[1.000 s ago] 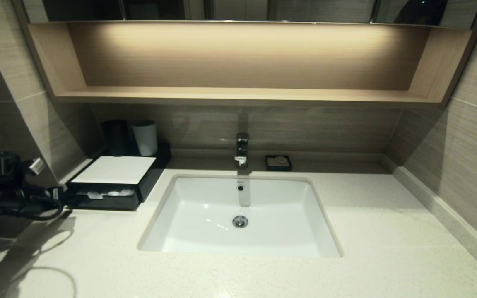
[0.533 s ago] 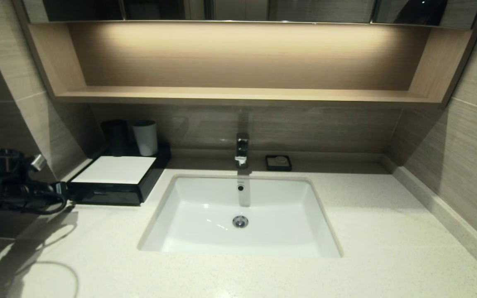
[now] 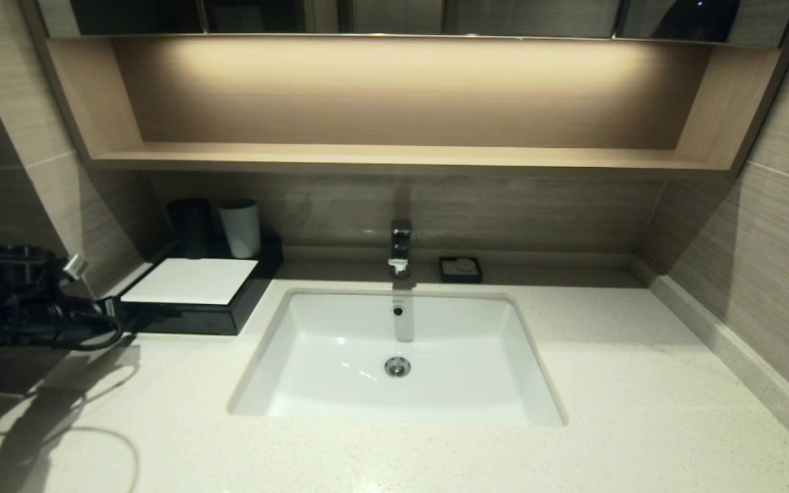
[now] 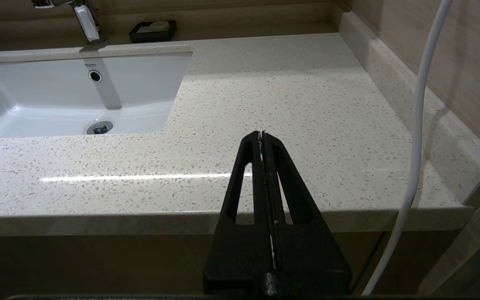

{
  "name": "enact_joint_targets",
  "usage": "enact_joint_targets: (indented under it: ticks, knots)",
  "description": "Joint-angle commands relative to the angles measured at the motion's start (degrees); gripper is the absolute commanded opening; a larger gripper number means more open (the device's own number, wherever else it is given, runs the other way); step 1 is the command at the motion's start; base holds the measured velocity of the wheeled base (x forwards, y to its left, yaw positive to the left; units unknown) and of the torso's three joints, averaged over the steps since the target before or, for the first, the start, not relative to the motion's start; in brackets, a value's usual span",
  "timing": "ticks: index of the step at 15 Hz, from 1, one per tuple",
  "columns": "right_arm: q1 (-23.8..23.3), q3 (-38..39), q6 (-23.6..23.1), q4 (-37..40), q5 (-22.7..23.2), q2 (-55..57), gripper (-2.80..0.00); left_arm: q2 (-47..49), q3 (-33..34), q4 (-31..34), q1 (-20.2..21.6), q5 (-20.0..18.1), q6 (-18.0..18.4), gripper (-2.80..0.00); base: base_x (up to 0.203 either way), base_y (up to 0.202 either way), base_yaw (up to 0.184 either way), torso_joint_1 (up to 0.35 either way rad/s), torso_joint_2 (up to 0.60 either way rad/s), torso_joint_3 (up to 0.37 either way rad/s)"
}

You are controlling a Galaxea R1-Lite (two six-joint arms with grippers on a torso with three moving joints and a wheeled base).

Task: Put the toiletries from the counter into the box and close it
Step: Close the drawer

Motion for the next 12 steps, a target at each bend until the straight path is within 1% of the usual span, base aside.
enact_joint_targets:
  ticks: [1,3,10,12]
  knots:
    - [0.0,0.0,0.0,0.0,0.0,0.1,-2.8,0.4,-0.5,-0.7,0.0,0.0,-0.3,-2.8,0.0,0.0,0.0,0.0,0.0,0.0]
    - [0.0,0.0,0.0,0.0,0.0,0.1,-2.8,0.7,-0.8,-0.8,0.0,-0.1,-1.1,-2.8,0.0,0.0,0.0,0.0,0.0,0.0]
    - [0.0,0.0,0.0,0.0,0.0,0.1,-2.8,1.5,-1.2,-1.2,-0.6,-0.1,-1.1,-2.8,0.0,0.0,0.0,0.0,0.0,0.0]
    - [0.0,0.0,0.0,0.0,0.0,0.1,-2.8,1.9,-1.2,-3.1,-0.6,-0.1,-1.6,-2.8,0.0,0.0,0.0,0.0,0.0,0.0]
